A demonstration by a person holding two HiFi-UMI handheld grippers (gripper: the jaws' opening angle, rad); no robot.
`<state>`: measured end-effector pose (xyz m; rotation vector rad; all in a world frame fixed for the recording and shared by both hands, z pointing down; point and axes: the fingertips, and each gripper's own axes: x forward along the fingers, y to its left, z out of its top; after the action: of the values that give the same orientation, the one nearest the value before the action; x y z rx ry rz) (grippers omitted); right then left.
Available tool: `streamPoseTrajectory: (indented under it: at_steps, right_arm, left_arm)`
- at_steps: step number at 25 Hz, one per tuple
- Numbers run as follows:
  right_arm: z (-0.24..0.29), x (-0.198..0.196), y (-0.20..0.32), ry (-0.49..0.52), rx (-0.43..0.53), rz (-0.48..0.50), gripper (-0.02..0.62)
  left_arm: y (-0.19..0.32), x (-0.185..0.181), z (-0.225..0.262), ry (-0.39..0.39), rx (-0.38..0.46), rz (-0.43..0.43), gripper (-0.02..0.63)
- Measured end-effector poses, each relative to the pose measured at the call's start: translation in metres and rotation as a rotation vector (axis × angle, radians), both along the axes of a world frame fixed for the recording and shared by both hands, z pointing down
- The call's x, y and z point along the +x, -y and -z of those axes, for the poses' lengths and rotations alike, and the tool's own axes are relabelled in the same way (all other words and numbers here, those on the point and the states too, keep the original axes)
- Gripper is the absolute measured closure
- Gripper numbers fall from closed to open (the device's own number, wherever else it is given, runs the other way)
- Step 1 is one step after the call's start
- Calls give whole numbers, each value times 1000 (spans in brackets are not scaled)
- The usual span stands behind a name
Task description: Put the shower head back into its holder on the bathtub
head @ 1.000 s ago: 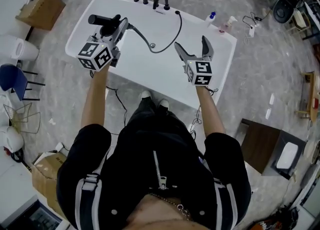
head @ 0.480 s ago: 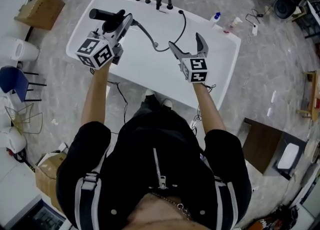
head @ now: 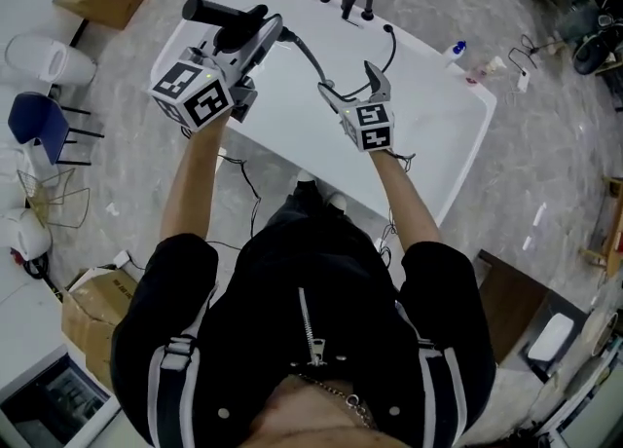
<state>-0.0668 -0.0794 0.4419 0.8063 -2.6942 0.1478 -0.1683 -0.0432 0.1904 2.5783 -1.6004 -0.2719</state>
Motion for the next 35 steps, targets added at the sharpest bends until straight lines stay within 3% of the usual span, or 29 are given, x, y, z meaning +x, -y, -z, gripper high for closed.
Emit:
streamPoseTrajectory:
  at_steps: [5, 11, 24, 29, 35]
  right_arm:
    - [-19, -59, -1, -31, 0, 99, 118]
    - [-38, -103, 10, -62, -2, 154, 143]
    - [-70, -136, 39, -85, -37, 115, 198]
    - [-85, -133, 47, -132, -52, 99, 235]
    - [-107, -131, 49, -183, -97, 90, 290]
  left_arm:
    - [-13, -8, 16, -9, 21, 11, 465]
    - [-36, -13, 44, -39, 36, 21, 465]
    - [-108, -74, 116, -167, 144, 108, 465]
    - [-147, -97, 146, -265, 220, 117, 465]
    - [-205, -139, 187, -534, 348, 48, 465]
